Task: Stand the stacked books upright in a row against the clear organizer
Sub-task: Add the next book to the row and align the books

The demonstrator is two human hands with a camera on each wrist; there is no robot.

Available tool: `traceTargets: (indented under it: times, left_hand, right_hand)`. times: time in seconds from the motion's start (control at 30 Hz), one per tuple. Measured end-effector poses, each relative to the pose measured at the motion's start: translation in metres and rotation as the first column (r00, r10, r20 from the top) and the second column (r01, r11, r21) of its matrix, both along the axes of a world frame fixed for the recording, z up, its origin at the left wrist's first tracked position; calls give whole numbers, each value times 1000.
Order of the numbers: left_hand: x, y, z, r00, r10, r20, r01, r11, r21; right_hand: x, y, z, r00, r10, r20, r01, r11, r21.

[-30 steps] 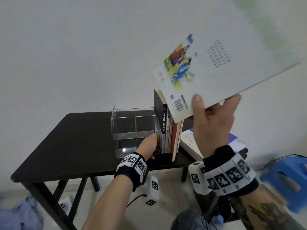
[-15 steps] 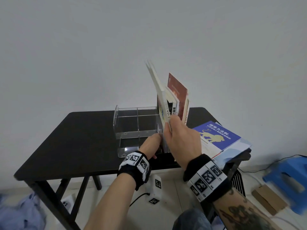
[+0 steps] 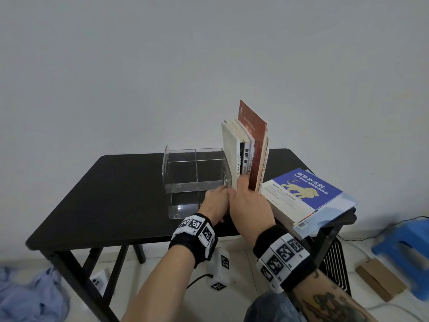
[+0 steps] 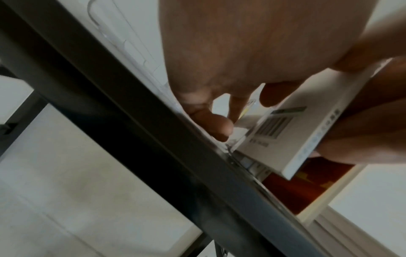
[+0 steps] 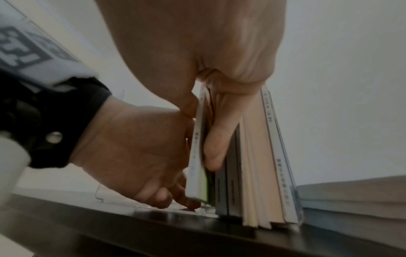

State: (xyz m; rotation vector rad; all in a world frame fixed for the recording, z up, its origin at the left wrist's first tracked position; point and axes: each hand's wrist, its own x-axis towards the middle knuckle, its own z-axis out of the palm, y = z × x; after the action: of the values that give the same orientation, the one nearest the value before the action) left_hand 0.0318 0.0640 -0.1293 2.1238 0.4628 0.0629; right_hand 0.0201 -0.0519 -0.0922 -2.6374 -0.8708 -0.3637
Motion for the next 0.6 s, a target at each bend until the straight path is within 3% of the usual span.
traceTargets:
  times: [0.07,0.17,0.43,0.6]
  left_hand:
    - [4,1,-2,999,-38,-33,43,988,151]
    - [7,5,-7,996,-86,3,85,981,174]
    - [8,6,-8,1000,14,8,-12,989,-146]
    - [3,5,-6,999,46,20,-40,975,-219]
  right_hand:
    - [-3,0,2,1000,-1,-18,0,1000,-29]
    - [-4,-2,8,994,-23,-111,31,997,72]
    - [-12,2,9,993,-15,-121,32,990,135]
    - [-11,0,10,993,-21,-118,42,983,178]
